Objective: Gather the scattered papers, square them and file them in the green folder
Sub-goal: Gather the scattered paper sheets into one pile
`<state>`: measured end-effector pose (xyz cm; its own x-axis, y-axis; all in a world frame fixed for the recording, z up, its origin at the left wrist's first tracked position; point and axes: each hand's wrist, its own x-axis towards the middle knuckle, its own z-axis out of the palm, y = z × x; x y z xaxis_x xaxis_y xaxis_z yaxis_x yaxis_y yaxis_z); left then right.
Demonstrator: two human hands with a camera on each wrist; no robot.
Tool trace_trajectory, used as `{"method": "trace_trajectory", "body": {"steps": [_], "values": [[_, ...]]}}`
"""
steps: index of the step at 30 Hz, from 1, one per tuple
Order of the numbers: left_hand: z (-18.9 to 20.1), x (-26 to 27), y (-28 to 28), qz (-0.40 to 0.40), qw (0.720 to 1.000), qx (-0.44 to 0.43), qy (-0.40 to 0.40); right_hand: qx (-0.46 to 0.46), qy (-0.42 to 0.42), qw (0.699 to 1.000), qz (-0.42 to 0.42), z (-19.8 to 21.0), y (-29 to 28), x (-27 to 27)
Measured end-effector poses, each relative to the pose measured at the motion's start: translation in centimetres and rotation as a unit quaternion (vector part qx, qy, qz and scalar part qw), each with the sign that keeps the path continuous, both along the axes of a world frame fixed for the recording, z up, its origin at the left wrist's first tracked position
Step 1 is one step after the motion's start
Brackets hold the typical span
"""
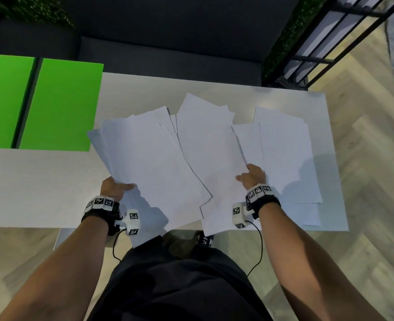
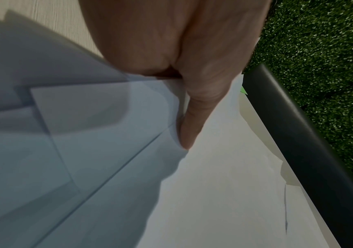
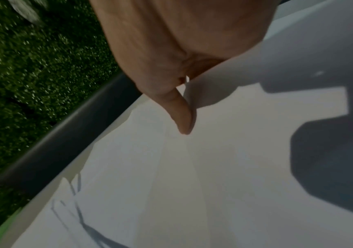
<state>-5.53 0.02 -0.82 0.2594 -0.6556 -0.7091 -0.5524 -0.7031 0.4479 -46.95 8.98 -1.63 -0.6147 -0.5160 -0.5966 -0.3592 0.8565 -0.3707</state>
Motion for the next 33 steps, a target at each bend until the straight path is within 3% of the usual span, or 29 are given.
{"method": "trace_trajectory", "body": {"steps": [4, 10, 16, 21, 28, 33], "values": [[0.2, -0.2, 0.1, -0.012, 1.000, -0.008, -0.006, -0.072, 0.046, 0.996, 0.009, -1.3, -0.8, 1.1], [0.3, 0.0, 0.4, -0.001, 1.000, -0.029, 0.008, 0.000, 0.120, 0.978, 0.171, -2.0, -4.8, 2.8], [0.4, -0.3, 0.4, 0.000, 1.000, -0.018, 0.006, 0.063, 0.103, 0.964, 0.236, -1.6, -8.3, 2.2], [0.8, -0.4, 0.8, 0.017, 1.000, -0.019, 0.018, 0.030, 0.113, 0.979, 0.168, -1.9, -8.8, 2.5], [1.0, -0.4, 0.8, 0.021, 0.999, -0.013, 0.023, 0.101, 0.143, 0.973, 0.153, -1.5, -9.7, 3.6], [0.5, 0.0, 0.6, 0.016, 1.000, -0.007, 0.023, 0.073, 0.132, 0.980, 0.132, -2.4, -9.7, 3.5]]}}
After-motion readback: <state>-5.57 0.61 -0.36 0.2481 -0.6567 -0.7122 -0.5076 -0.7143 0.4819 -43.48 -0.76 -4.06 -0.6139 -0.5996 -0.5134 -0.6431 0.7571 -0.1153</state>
